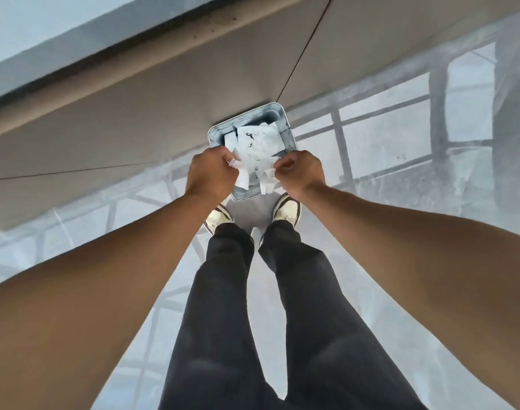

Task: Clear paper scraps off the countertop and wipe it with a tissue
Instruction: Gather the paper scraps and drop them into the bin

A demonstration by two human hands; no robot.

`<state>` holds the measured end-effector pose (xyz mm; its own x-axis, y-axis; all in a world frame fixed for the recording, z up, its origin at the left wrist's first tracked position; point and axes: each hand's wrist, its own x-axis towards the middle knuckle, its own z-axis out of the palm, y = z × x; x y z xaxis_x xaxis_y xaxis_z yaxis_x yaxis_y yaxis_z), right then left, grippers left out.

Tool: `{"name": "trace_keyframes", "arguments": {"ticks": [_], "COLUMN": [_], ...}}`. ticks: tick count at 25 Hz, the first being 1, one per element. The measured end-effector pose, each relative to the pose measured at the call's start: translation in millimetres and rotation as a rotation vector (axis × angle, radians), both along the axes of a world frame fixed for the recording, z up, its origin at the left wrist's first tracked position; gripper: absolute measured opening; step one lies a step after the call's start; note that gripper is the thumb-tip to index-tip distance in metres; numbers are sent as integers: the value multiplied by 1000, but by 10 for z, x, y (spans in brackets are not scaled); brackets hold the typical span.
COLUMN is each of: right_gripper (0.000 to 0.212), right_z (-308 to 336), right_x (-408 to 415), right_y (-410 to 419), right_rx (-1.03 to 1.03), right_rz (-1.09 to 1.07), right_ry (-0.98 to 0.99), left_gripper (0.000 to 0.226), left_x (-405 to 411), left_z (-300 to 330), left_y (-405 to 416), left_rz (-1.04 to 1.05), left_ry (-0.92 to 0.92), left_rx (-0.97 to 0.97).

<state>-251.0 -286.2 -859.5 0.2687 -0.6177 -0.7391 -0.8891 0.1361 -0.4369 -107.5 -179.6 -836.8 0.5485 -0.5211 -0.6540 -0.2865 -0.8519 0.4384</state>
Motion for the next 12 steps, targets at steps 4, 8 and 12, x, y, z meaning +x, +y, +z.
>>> {"name": "trace_keyframes", "arguments": {"ticks": [4,8,12], "right_gripper": [27,27,23], "right_z": [-388,-679,-841], "right_x": [120,160,127], "right_y": [-163,-243,-220], "right_rx": [-52,-102,-101], "right_rz": [47,141,222], "right_ry": [-2,-5,18], "left_gripper": [12,11,8], "left_x": [67,63,64], "left_z": [-393,-689,-846], "left_y": [-145,-243,-262], "left_rz": [-9,6,19], "left_ry": [-4,8,19], "left_rx": [-20,-29,-53]}}
